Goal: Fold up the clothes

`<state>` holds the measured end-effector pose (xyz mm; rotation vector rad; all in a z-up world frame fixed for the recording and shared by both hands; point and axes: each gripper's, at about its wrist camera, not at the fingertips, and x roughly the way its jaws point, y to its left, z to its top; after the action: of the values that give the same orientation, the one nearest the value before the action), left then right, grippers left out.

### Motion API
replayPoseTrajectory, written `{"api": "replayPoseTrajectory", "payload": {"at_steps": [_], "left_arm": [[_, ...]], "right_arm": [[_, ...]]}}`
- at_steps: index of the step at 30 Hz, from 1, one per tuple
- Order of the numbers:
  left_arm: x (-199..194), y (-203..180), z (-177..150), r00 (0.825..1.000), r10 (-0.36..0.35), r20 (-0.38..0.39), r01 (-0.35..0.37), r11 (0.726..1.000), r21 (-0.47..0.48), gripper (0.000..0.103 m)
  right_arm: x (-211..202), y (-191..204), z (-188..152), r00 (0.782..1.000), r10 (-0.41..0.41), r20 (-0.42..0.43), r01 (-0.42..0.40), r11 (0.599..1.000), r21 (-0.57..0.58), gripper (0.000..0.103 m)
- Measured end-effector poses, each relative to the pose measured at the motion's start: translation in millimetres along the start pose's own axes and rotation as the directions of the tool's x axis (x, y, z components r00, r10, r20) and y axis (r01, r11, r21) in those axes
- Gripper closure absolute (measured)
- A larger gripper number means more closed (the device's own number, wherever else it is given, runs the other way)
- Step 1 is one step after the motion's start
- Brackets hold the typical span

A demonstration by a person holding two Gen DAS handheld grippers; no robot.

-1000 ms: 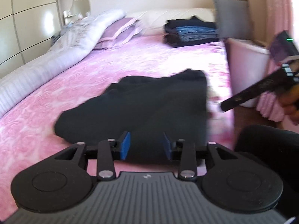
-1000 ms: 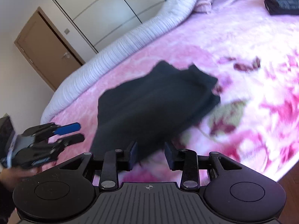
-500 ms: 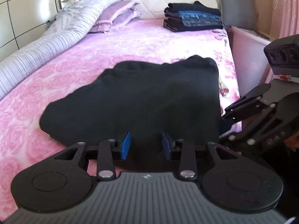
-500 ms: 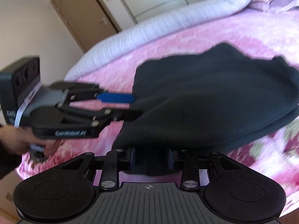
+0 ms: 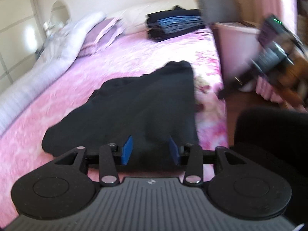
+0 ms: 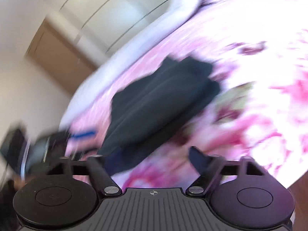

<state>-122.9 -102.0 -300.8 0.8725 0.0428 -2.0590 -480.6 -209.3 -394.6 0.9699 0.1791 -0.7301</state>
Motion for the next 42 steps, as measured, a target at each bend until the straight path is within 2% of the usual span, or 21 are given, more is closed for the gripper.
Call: {"api": "replayPoseTrajectory", "payload": {"at_steps": [2,4,7,10,11,12,15,17,20,24,27,30,31,32,33,34,35,36,39,41,42], "left_arm": [[3.1,-4.7,-4.1,1.000,0.017,0.003,-0.018,0.999,0.044,0.062],[7.3,-3.8,-5.2,1.000,0.007,0.000,-0.007,0.998,0.058,0.062],[13.0,-7.8,-3.9,1.000,-0.017,-0.011,0.019,0.989,0.148,0.063],[19.3,-3.3,-2.3,0.998,-0.058,-0.029,0.062,0.984,0.166,0.063],[21.3,-0.3,-1.7,0.997,-0.073,-0.035,0.078,0.985,0.155,0.063],[22.8,1.8,-1.4,0.996,-0.086,-0.038,0.091,0.985,0.144,0.063],[26.4,4.2,0.4,0.993,-0.115,-0.038,0.119,0.987,0.111,0.067],[29.7,4.1,4.2,0.990,-0.137,-0.032,0.139,0.987,0.080,0.067],[45.3,-6.1,15.8,0.984,-0.175,-0.034,0.176,0.984,0.023,0.067],[68.2,-39.9,26.6,0.986,-0.160,-0.044,0.164,0.983,0.080,0.066],[60.3,-41.2,27.1,0.992,-0.125,-0.011,0.126,0.984,0.127,0.065],[48.6,-23.5,18.1,1.000,-0.016,0.005,0.015,0.982,0.189,0.064],[46.4,-17.0,13.7,1.000,0.031,0.007,-0.032,0.975,0.219,0.058],[46.3,-11.9,9.1,0.996,0.089,0.004,-0.087,0.958,0.272,0.054],[48.1,-8.6,3.6,0.989,0.146,0.008,-0.139,0.926,0.350,0.045],[50.6,-6.3,-2.4,0.981,0.194,0.020,-0.184,0.882,0.434,0.039],[56.2,-3.6,-8.2,0.975,0.219,0.023,-0.201,0.839,0.505,0.039],[63.6,-0.7,-13.8,0.973,0.230,0.021,-0.201,0.798,0.568,0.039],[85.8,7.9,-30.8,0.964,0.264,0.018,-0.191,0.648,0.737,0.039],[100.8,13.4,-39.7,0.963,0.268,0.025,-0.176,0.560,0.809,0.041],[106.4,16.1,-40.3,0.964,0.263,0.033,-0.176,0.542,0.822,0.041]], "right_arm": [[-1.7,-13.5,6.6,0.999,-0.001,0.050,-0.002,0.997,0.073,0.019],[4.5,-22.0,14.3,0.996,0.015,0.092,-0.028,0.990,0.137,0.019],[21.2,-31.2,25.6,0.989,0.028,0.147,-0.058,0.976,0.210,0.019],[34.2,-44.0,29.7,0.975,-0.029,0.220,-0.044,0.947,0.317,0.026],[36.1,-46.7,30.8,0.971,-0.054,0.232,-0.029,0.939,0.343,0.048],[37.4,-48.5,32.9,0.971,-0.081,0.227,-0.005,0.934,0.358,0.097],[36.4,-62.0,43.5,0.970,-0.054,0.237,-0.045,0.918,0.395,0.096],[30.3,-63.4,63.8,0.971,-0.036,0.235,-0.043,0.945,0.324,0.097],[27.5,-63.1,101.2,0.971,-0.078,0.226,0.024,0.972,0.234,0.097],[37.7,-90.0,136.1,0.966,-0.188,0.180,0.147,0.965,0.217,0.096],[41.1,-78.8,140.3,0.961,-0.240,0.136,0.228,0.969,0.100,0.091],[22.2,-39.9,126.5,0.924,-0.341,0.174,0.358,0.931,-0.077,0.081],[17.2,-22.4,114.7,0.921,-0.345,0.182,0.373,0.916,-0.150,0.080],[12.2,-4.8,102.8,0.918,-0.348,0.190,0.386,0.896,-0.222,0.076],[8.8,15.2,87.7,0.922,-0.335,0.193,0.381,0.869,-0.315,0.068],[7.1,37.6,69.4,0.933,-0.305,0.188,0.358,0.831,-0.426,0.063],[8.8,57.3,50.2,0.944,-0.283,0.171,0.330,0.781,-0.530,0.050],[13.8,74.4,30.3,0.953,-0.268,0.142,0.296,0.723,-0.625,0.043],[31.3,122.1,-28.8,0.966,-0.254,0.051,0.175,0.492,-0.853,0.042],[55.3,132.6,-56.8,0.943,-0.332,0.041,0.157,0.331,-0.930,0.042],[68.0,136.2,-69.3,0.926,-0.375,0.046,0.150,0.253,-0.956,0.042]]}}
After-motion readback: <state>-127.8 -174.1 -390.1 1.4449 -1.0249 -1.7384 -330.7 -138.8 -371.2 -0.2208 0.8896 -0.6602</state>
